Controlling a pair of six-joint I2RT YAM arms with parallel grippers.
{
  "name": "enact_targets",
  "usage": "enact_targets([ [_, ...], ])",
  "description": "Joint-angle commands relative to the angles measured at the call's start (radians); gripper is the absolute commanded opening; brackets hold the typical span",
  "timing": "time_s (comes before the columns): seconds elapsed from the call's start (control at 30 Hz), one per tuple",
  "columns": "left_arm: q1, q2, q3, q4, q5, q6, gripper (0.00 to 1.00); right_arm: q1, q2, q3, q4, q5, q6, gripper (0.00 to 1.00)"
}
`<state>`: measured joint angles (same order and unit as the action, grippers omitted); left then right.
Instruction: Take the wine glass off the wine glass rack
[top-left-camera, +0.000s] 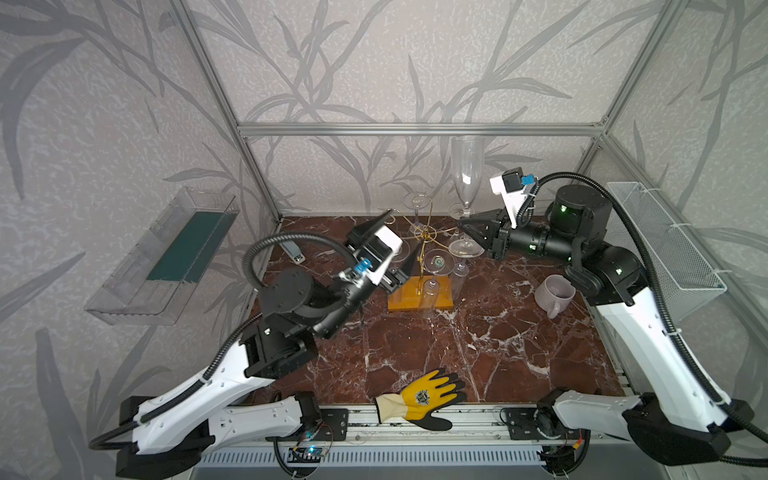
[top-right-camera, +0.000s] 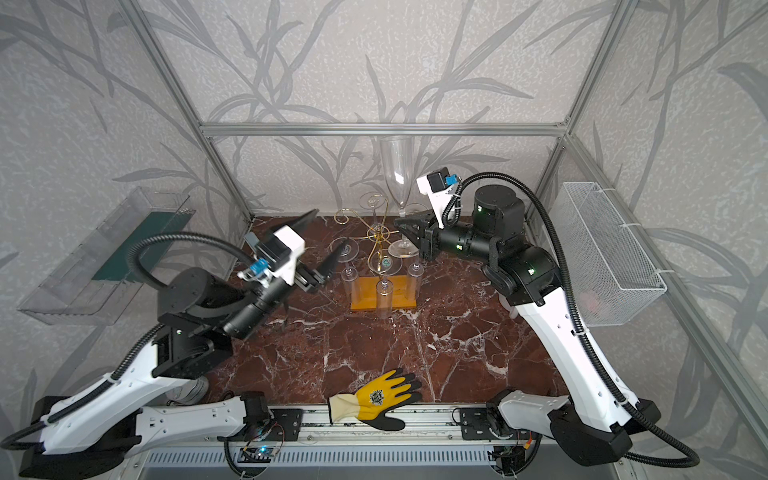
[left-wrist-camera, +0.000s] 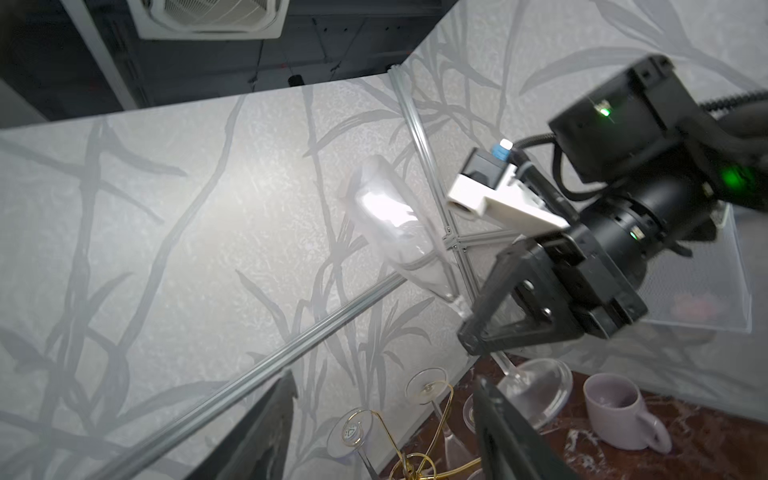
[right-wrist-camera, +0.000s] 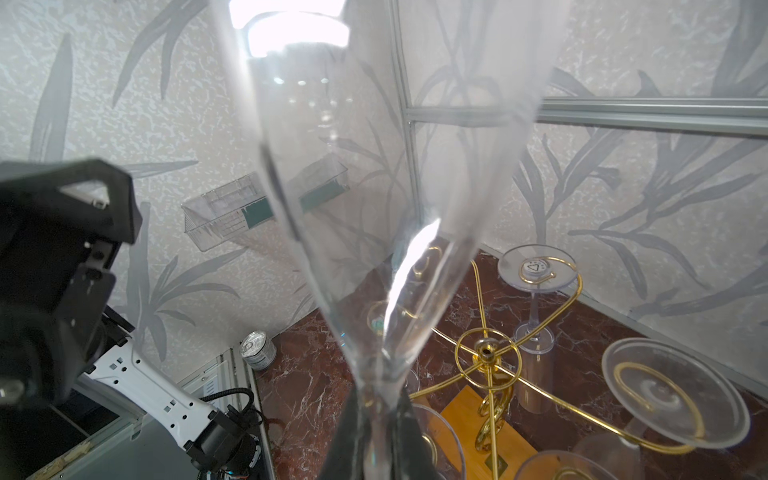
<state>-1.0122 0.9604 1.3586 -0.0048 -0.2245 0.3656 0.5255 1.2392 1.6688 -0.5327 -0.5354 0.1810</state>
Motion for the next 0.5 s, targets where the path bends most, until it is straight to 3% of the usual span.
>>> enact_targets([
  [0.0, 0.076, 0.018, 0.049, -0.149, 0.194, -0.393, 0.74, 0.003, -0.031, -0.035, 0.039, -0.007, -0.024, 0.0],
  [0.17, 0.132, 0.063, 0.115, -0.172, 0.341, -0.55, 0.81, 0.009, -0.069, -0.093, 0.089, -0.068, -0.008, 0.0],
  [0.33, 0.179, 0.101, 0.124, -0.154, 0.408, -0.641, 0.82, 0.018, -0.091, -0.142, 0.141, -0.124, 0.037, 0.0],
  [0.47, 0.251, 0.149, 0.129, -0.102, 0.518, -0.792, 0.82, 0.045, -0.1, -0.161, 0.151, -0.132, 0.046, 0.0],
])
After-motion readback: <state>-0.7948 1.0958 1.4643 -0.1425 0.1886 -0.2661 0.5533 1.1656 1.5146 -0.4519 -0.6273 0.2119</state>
